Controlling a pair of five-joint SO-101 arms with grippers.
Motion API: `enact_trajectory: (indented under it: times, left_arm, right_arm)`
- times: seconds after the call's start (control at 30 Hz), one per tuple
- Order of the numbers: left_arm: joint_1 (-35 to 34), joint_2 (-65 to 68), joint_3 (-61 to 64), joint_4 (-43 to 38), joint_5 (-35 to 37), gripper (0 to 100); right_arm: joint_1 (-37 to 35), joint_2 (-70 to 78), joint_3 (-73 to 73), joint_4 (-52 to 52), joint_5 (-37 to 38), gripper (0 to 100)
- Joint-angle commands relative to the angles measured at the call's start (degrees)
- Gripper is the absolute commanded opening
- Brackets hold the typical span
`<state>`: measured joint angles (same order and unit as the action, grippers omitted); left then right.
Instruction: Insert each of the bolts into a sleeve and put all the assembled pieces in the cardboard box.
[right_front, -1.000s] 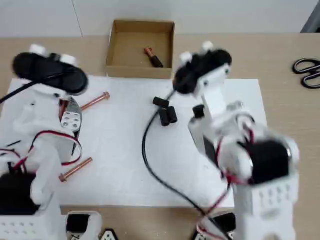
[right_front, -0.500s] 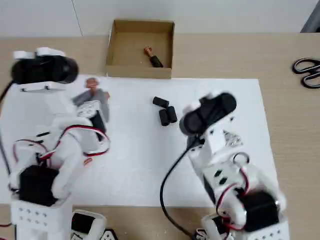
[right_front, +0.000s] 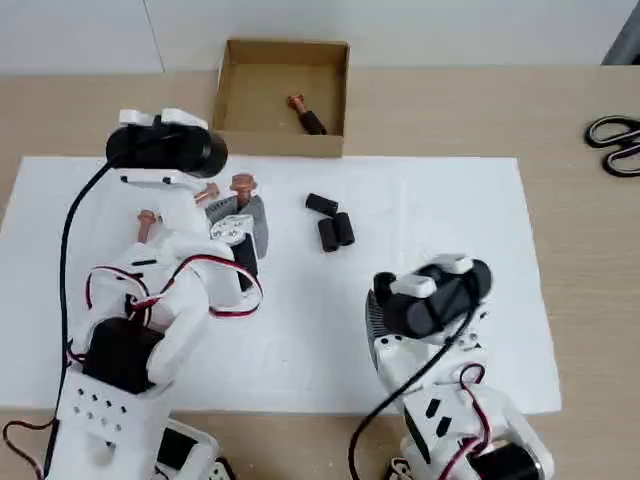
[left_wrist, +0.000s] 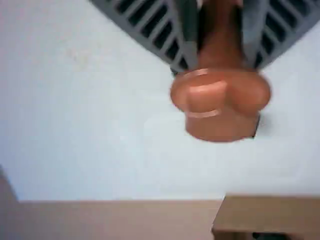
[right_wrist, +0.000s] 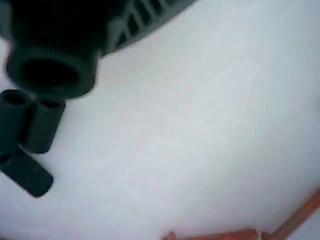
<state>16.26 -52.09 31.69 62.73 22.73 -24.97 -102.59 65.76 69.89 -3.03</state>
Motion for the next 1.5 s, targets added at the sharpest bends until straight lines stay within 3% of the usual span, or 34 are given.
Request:
enact_trajectory:
  times: [0.0, 0.27, 0.63, 1.47]
  left_arm:
    - [1.1, -0.6, 2.5, -7.6, 0.3, 1]
    - [9.1, -0.9, 12.8, -22.2, 0.3, 1]
    - [10.3, -3.6, 12.6, -23.2, 0.6, 1]
    - [14.2, -4.0, 18.9, -29.3, 3.5, 1]
  right_arm:
    - [-0.8, 2.0, -0.3, -3.2, -0.7, 0.4]
    - [-7.3, 7.9, 1.7, -9.7, -0.7, 0.4]
    - [-7.6, 10.4, 11.1, -22.6, -6.9, 0.4]
    - [-10.6, 10.5, 11.1, -25.3, -7.1, 0.4]
